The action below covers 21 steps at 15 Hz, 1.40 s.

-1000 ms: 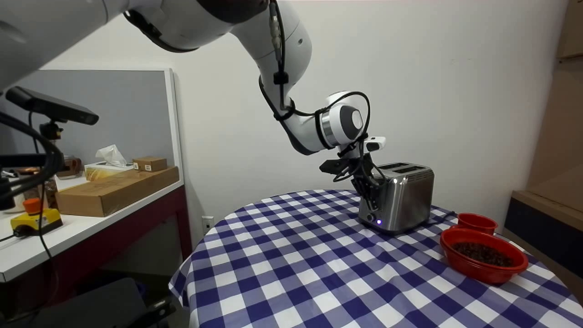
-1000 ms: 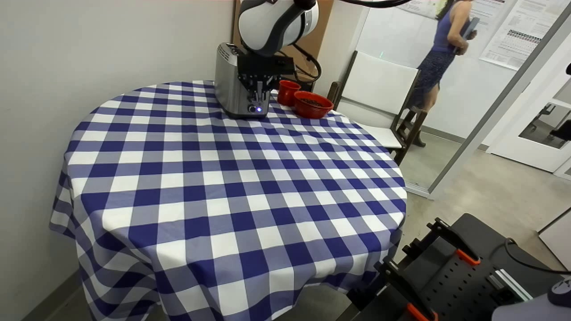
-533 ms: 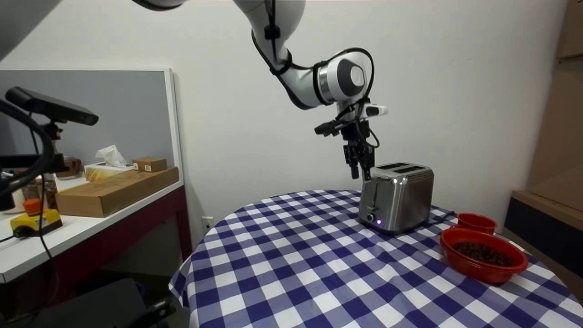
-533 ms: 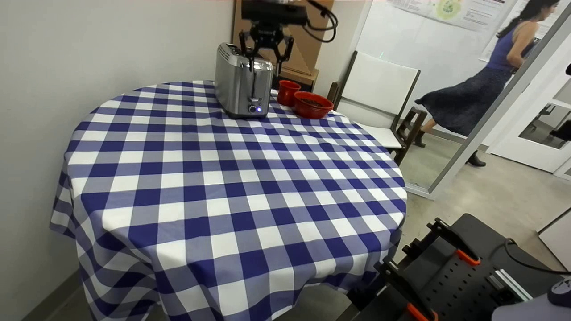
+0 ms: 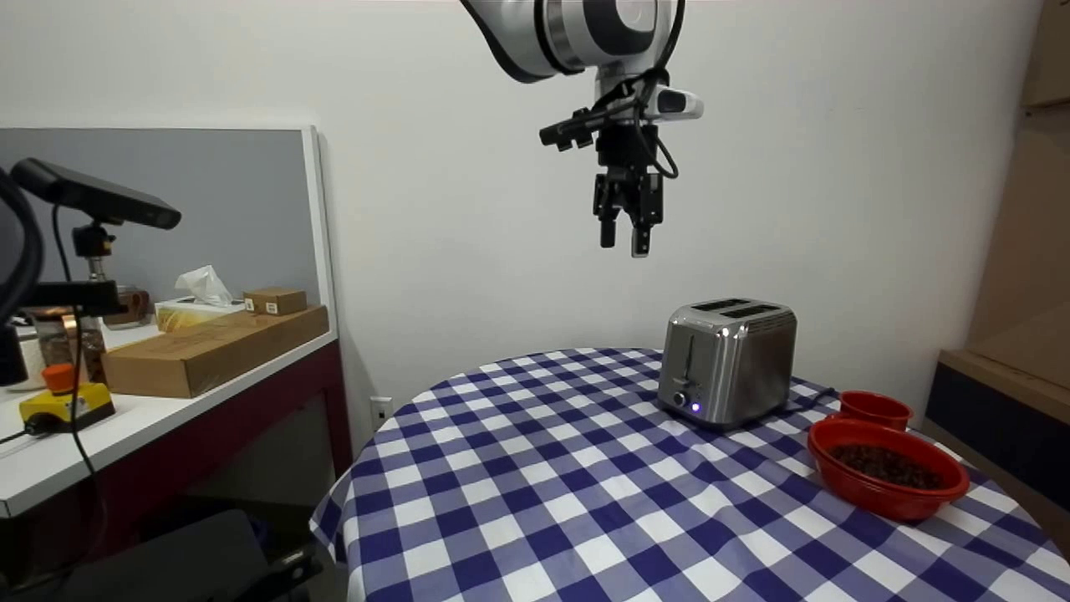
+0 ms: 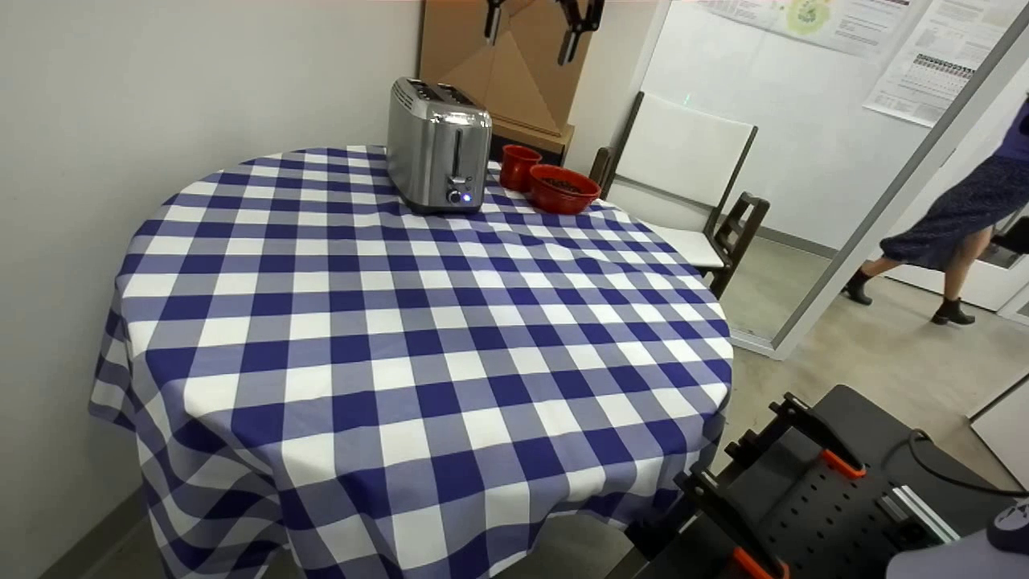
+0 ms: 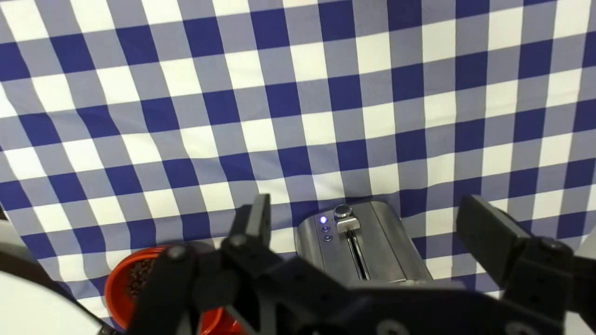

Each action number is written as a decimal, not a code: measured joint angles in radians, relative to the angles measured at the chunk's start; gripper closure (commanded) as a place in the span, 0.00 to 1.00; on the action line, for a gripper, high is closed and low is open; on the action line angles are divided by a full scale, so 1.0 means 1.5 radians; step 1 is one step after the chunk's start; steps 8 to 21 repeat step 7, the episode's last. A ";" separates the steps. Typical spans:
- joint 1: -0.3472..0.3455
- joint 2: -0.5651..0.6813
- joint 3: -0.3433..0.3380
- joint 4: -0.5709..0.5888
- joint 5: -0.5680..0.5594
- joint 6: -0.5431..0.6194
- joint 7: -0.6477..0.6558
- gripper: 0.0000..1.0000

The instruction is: Push the lever of the toaster down

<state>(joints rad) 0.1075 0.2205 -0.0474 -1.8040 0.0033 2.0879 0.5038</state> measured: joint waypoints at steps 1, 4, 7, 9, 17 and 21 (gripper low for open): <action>-0.006 -0.038 0.005 -0.035 0.009 0.000 -0.038 0.00; -0.025 -0.150 0.012 -0.135 0.037 -0.005 -0.166 0.00; -0.035 -0.224 0.013 -0.193 0.051 -0.015 -0.221 0.00; -0.035 -0.224 0.013 -0.193 0.051 -0.015 -0.221 0.00; -0.035 -0.224 0.013 -0.193 0.051 -0.015 -0.221 0.00; -0.035 -0.224 0.013 -0.193 0.051 -0.015 -0.221 0.00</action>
